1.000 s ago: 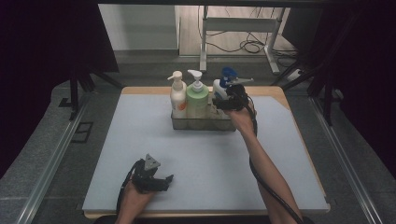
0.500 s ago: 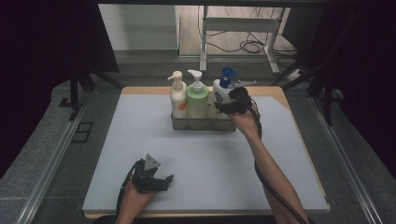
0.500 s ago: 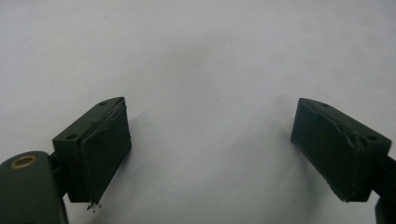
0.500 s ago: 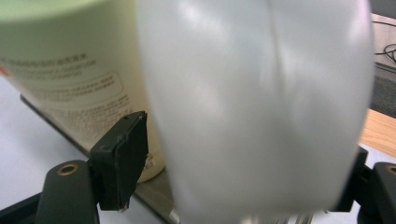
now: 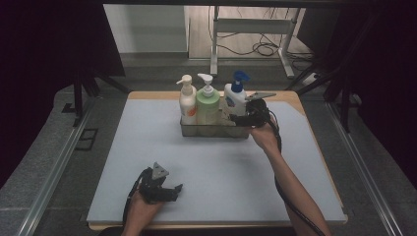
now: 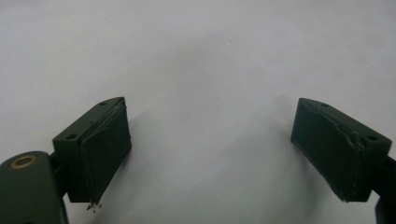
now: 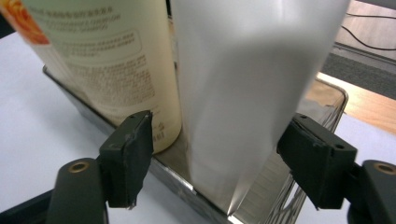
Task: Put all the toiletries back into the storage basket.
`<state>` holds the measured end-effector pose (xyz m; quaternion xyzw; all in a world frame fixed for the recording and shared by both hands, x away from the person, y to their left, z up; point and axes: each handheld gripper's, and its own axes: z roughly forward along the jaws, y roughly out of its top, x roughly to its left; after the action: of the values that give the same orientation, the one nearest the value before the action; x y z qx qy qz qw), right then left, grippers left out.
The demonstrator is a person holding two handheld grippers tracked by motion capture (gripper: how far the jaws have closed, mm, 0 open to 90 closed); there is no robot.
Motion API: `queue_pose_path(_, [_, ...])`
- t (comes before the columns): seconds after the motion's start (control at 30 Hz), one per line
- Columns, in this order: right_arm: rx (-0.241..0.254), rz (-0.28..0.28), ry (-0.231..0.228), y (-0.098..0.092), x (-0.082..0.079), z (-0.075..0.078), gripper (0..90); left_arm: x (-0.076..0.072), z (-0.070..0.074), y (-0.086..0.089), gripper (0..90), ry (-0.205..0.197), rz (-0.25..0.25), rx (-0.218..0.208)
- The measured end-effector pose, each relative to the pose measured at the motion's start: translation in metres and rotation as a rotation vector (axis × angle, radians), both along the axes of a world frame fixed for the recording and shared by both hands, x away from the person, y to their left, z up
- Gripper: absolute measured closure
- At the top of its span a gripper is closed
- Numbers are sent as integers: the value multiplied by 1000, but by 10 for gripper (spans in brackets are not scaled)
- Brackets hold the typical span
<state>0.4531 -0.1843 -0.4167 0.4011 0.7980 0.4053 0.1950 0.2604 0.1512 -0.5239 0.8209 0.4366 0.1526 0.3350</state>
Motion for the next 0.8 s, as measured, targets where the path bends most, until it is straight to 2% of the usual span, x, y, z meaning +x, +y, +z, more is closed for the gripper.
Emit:
queue_pose_path(0.43, [-6, 13, 35, -18, -9, -8, 364, 0, 0, 0, 116, 0, 0, 2])
queue_pose_path(0.8, [-13, -20, 68, -36, -6, -14, 432, 0, 0, 0, 117, -1, 0, 2])
